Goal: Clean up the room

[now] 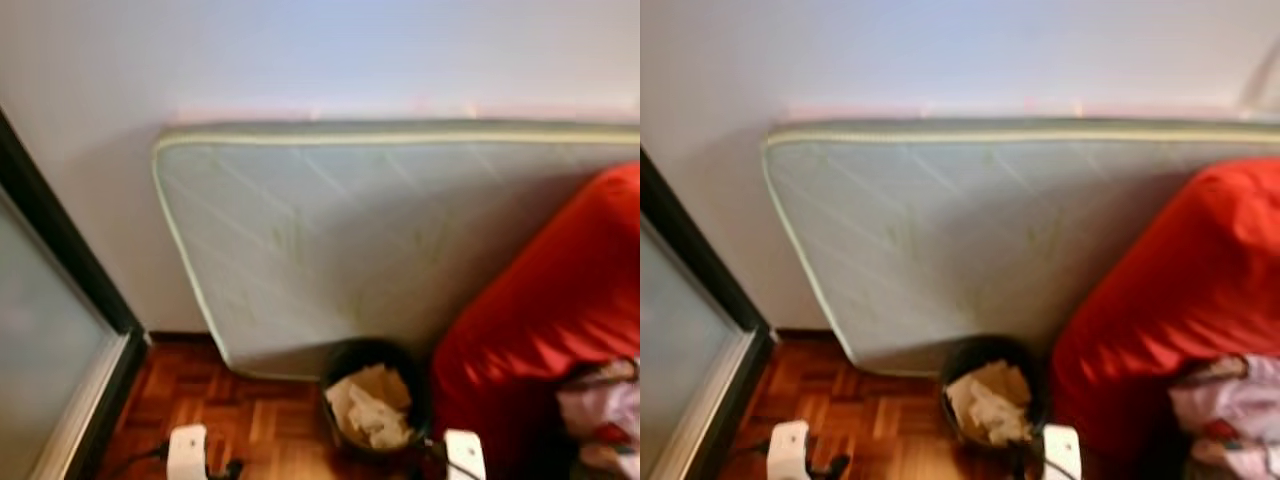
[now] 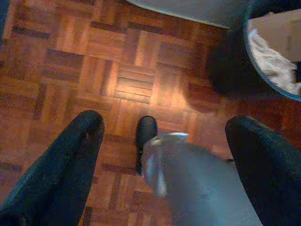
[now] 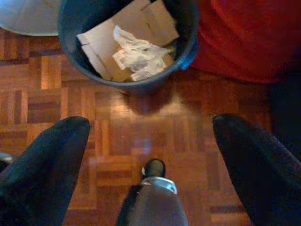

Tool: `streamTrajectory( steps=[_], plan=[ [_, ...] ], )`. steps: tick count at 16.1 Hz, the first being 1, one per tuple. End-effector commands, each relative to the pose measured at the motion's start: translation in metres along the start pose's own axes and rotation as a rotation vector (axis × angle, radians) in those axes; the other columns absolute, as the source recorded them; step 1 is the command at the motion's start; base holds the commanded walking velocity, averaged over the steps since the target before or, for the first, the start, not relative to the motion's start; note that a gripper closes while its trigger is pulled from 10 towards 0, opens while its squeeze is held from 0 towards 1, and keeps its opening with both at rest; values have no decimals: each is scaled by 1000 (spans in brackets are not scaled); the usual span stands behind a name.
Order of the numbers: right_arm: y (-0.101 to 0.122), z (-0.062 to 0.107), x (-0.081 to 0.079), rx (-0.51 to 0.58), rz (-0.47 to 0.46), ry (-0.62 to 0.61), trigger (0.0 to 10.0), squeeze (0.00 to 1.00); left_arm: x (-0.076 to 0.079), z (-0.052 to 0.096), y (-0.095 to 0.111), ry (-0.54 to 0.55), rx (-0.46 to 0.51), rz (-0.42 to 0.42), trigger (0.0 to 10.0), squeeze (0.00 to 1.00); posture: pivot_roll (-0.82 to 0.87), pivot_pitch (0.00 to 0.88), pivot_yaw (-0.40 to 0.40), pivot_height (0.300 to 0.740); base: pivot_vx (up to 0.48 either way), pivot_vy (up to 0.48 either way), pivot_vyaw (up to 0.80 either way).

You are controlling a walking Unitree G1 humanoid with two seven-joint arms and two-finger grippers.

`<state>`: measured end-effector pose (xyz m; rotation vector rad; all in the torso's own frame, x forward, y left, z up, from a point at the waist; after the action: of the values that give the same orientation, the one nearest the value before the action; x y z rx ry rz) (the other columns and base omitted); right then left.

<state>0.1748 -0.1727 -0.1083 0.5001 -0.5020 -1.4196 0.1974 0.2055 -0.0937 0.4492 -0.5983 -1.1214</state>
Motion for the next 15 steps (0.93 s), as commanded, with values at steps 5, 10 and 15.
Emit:
streamTrajectory(
  steps=[5, 10, 15],
  plan=[
    [-8, 7, 31, 3, -3, -31, 10000, 0, -2, 0, 3, 8, 4, -3, 10000, 0, 39, 0, -35, 740, -59, 0, 0],
    [-11, 7, 29, -14, -5, -28, 10000, 0, 0, -1, 4, 9, 7, 5, 10000, 0, 38, 0, -39, 740, 0, 0, 0],
    [7, -4, -19, -4, 16, 26, 10000, 0, 0, -1, 4, 5, 11, 7, 10000, 0, 37, 0, -41, 740, 0, 0, -725]
  ],
)
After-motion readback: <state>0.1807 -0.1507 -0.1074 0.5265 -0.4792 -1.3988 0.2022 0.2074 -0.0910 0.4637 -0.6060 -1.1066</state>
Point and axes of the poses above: a point about 5 cm out from each wrist's last joint towards the gripper, its own z axis pointing back from the gripper into the wrist, its own y axis along the axis of the wrist's last joint, x = y × z, the point moved 2 cm from there along -z, pointing out of the wrist towards the gripper, and after that the axes turned 13 degrees about z, right-handed, at the moved point
